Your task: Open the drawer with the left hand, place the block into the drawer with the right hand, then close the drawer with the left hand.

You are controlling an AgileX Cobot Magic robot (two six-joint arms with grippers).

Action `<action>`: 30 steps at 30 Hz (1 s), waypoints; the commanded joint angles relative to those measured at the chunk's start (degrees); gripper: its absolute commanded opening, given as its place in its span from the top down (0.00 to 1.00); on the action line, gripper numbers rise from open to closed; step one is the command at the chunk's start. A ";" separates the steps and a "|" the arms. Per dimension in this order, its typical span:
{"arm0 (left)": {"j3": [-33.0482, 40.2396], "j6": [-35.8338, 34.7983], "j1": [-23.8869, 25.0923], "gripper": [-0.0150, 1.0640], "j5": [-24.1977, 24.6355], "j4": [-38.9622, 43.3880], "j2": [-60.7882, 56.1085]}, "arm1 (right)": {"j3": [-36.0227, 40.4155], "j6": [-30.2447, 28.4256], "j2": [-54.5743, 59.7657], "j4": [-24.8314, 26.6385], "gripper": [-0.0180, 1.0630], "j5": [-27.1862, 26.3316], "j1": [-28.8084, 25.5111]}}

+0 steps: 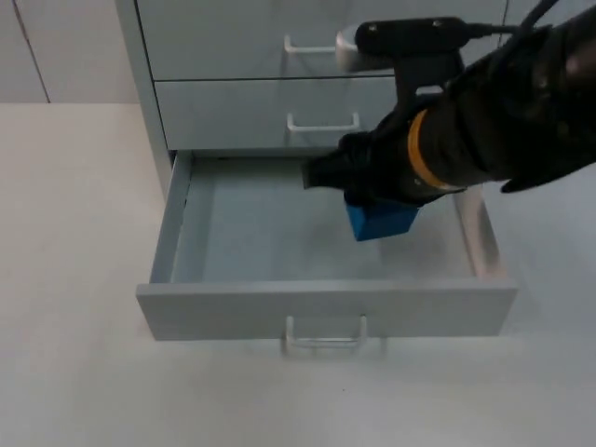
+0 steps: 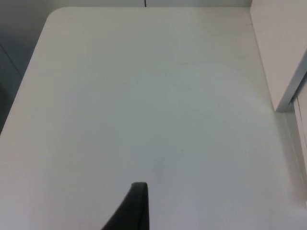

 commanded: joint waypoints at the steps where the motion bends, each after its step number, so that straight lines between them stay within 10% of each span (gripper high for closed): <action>1: 0.12 -0.51 0.21 0.01 -0.47 -0.65 -0.31 | -1.19 1.56 2.09 -1.22 0.98 -0.08 0.25; 7: 0.12 -0.51 0.21 0.01 -0.59 -0.73 -0.31 | -1.88 2.31 6.04 -1.08 0.88 -0.25 0.25; 15: 0.12 -0.51 0.21 0.01 -1.08 -0.90 -0.31 | -1.88 2.31 5.29 -1.06 0.34 0.68 0.25; 21: 0.12 -0.51 0.21 0.01 -1.23 -0.92 -0.31 | -1.88 2.08 -0.02 0.78 0.28 0.11 0.25; 25: 0.12 -0.51 0.21 0.01 -1.21 -1.04 -0.31 | -1.77 -8.28 -6.64 12.73 0.28 -0.08 0.35; 29: 0.12 -0.51 0.21 0.01 -1.21 -1.04 -0.31 | -1.28 -36.96 -14.08 38.58 0.28 -0.26 0.35; 30: 0.12 -0.51 0.21 0.01 -1.21 -1.04 -0.31 | -1.28 -36.96 -14.08 38.58 0.28 -0.26 0.35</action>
